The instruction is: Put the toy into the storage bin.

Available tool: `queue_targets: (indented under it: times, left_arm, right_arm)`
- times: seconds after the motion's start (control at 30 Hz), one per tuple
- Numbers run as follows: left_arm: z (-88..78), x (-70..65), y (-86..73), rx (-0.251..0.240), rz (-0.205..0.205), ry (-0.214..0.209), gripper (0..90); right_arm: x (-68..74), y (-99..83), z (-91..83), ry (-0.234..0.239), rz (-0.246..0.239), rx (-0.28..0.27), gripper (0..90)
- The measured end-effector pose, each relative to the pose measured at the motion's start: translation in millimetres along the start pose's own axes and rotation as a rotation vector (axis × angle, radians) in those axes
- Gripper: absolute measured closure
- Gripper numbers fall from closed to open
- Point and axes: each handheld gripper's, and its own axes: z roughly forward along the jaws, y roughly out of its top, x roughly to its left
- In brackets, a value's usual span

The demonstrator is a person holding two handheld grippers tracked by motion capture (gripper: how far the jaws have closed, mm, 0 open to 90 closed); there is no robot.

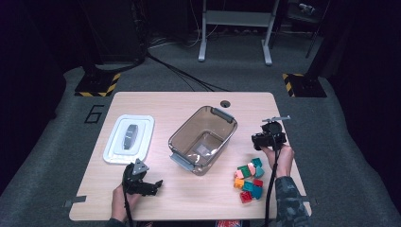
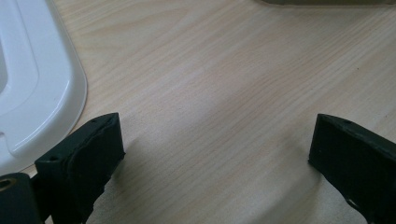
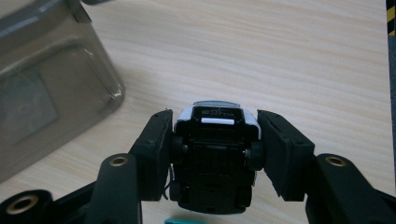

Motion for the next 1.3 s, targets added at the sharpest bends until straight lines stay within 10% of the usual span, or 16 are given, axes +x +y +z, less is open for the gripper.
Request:
queue_targets:
  times: [1.3]
  left_arm:
    - [0.3, -0.3, 0.1, 0.0, -0.007, 0.001, 2.9]
  right_arm:
    - [39.6, 73.5, -39.3, 0.018, -0.133, -0.148, 47.2]
